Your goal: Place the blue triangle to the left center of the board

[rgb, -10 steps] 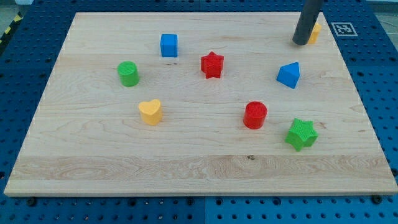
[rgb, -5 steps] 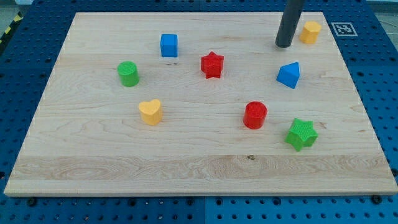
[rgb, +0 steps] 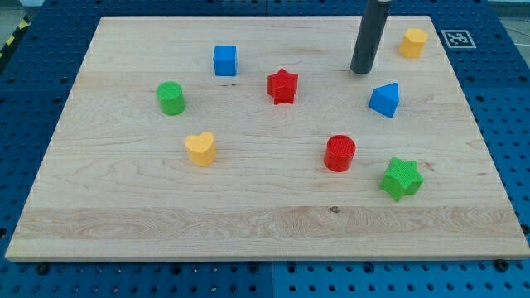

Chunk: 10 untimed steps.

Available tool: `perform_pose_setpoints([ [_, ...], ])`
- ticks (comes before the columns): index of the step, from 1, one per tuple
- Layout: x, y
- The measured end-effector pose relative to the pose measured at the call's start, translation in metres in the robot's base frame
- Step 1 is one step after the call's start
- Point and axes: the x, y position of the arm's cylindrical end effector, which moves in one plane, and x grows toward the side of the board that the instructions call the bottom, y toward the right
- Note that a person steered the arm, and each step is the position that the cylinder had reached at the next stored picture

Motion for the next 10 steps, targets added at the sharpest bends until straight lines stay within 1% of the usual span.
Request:
perform_pose_setpoints([
  [2, 0.006, -0.002],
  [4, 0.039, -0.002],
  [6, 0.086, 0.018],
  [8, 0.156, 0.055],
  [9, 0.161, 0.080],
  [10, 0.123, 0.086],
])
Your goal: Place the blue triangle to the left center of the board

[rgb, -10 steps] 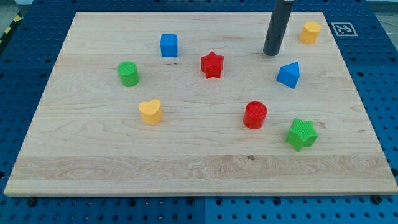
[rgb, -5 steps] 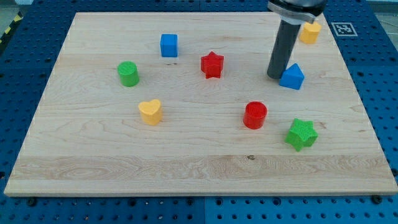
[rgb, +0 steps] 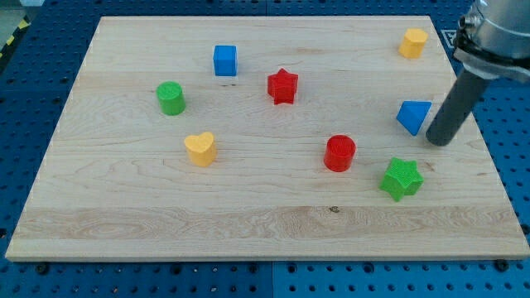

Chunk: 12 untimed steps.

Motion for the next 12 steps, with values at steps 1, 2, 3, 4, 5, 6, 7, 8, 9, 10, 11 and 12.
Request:
perform_pose_setpoints([
  [1, -0.010, -0.010],
  [2, -0.015, -0.010],
  [3, -0.011, -0.013],
  [4, -0.010, -0.026],
  [5, -0.010, -0.029],
  [6, -0.014, -0.057],
  [7, -0.019, -0.062],
  [8, -0.024, -0.077],
  [9, -0.024, -0.093],
  [10, -0.039, -0.108],
  [11, -0.062, -0.103],
  [12, -0.061, -0.088],
])
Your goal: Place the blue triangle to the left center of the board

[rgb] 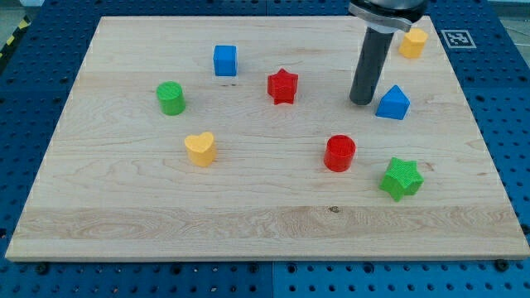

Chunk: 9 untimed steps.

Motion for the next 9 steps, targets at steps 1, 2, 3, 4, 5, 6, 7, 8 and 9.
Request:
perform_pose_setpoints([
  [1, 0.039, 0.005],
  [2, 0.045, 0.006],
  [3, 0.036, 0.021],
  [4, 0.035, 0.022],
  [5, 0.035, 0.016],
  [6, 0.003, 0.015],
  [7, 0.001, 0.038],
  [8, 0.035, 0.048],
  [9, 0.057, 0.053],
])
